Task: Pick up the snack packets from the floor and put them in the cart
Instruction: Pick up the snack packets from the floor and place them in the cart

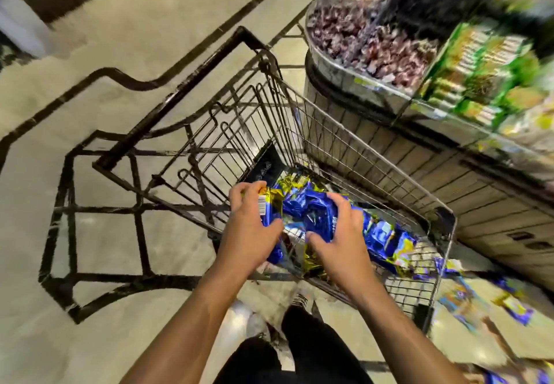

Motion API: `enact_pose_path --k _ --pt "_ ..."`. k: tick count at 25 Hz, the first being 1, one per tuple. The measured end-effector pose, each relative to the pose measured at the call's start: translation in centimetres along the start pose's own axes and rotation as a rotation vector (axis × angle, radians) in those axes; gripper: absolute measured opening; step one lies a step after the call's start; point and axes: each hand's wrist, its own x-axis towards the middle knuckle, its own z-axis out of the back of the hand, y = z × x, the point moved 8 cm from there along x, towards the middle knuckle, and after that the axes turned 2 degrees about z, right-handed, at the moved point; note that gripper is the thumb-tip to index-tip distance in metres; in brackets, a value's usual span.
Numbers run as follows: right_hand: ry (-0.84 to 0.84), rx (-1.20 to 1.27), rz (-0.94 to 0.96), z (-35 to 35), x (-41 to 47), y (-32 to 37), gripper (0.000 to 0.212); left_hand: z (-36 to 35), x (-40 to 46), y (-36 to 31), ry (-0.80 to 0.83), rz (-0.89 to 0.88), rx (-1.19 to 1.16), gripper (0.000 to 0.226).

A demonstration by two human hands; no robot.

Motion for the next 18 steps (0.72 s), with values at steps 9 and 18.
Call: enact_pose_path --k 9,18 --pt "-0.03 -0.102 -0.071 1.1 7.9 -3.7 0.076 -5.9 8.6 -1.1 0.075 -0.027 0.127 0.07" --pt "-0.017 -0.086 -0.269 -3.4 15.2 -9.5 0.076 -11.8 18.6 1.9 0.191 -0.091 0.28 0.072"
